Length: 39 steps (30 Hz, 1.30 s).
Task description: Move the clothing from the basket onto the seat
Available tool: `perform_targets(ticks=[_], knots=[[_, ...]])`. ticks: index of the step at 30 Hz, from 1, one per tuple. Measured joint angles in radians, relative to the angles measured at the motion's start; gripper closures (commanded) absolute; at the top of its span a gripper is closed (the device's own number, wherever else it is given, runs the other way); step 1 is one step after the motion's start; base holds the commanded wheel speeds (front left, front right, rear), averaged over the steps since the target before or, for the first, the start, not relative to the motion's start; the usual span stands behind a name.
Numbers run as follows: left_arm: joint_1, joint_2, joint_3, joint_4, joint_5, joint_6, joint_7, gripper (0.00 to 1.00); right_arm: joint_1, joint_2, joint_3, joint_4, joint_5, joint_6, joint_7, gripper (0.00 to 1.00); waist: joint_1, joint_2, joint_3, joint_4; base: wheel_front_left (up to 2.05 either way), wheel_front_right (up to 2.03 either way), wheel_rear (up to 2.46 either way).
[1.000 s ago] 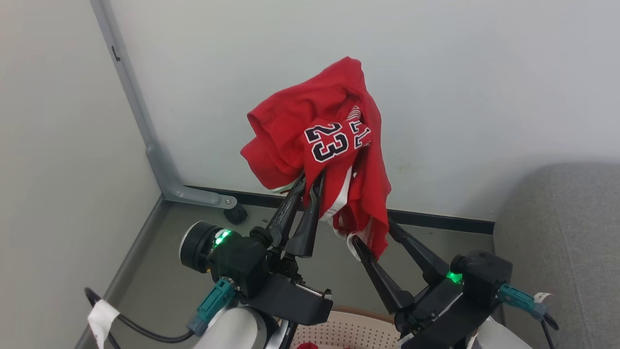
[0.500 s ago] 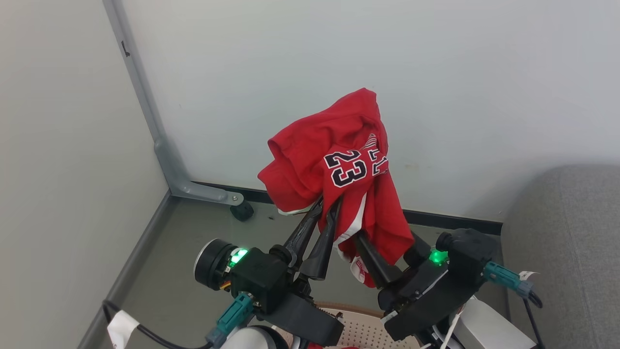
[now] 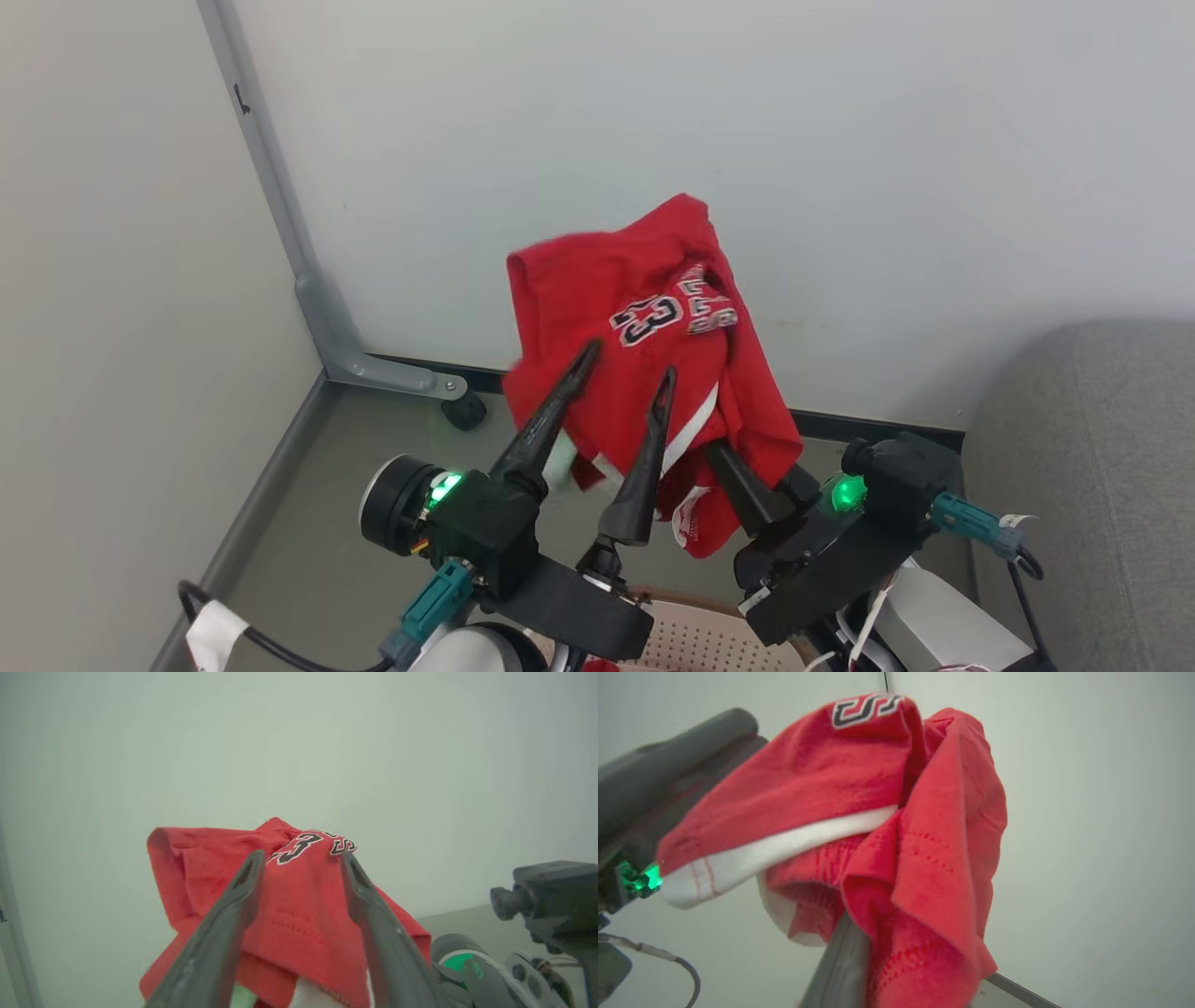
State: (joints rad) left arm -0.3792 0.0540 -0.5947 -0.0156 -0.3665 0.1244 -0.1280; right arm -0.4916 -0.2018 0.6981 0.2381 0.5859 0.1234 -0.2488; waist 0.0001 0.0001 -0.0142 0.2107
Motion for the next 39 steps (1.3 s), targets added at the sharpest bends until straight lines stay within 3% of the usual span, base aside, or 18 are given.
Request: perform_targets(ticks=[13,33,39], knots=[[0.108,0.000,-0.015,-0.044,0.016,0.000,0.030,0.00,-0.010,-0.063,-0.083,0.028,0.028,0.000,0.000,1.00,-0.0001,-0.0001,-0.010,-0.052,0.00,0.00,0.00],[0.246,0.004,-0.111,-0.028,0.140,0.000,0.092,0.00,0.053,-0.348,-0.435,0.102,0.106,-0.025,-0.001,1.00,-0.0001,0.0000,0.043,-0.192,0.00,0.00,0.00],[0.245,0.005,-0.152,-0.022,0.173,0.000,0.105,0.00,0.049,-0.400,-0.524,0.151,0.145,-0.022,-0.001,1.00,0.0000,0.0000,0.100,-0.218,0.00,0.00,0.00]])
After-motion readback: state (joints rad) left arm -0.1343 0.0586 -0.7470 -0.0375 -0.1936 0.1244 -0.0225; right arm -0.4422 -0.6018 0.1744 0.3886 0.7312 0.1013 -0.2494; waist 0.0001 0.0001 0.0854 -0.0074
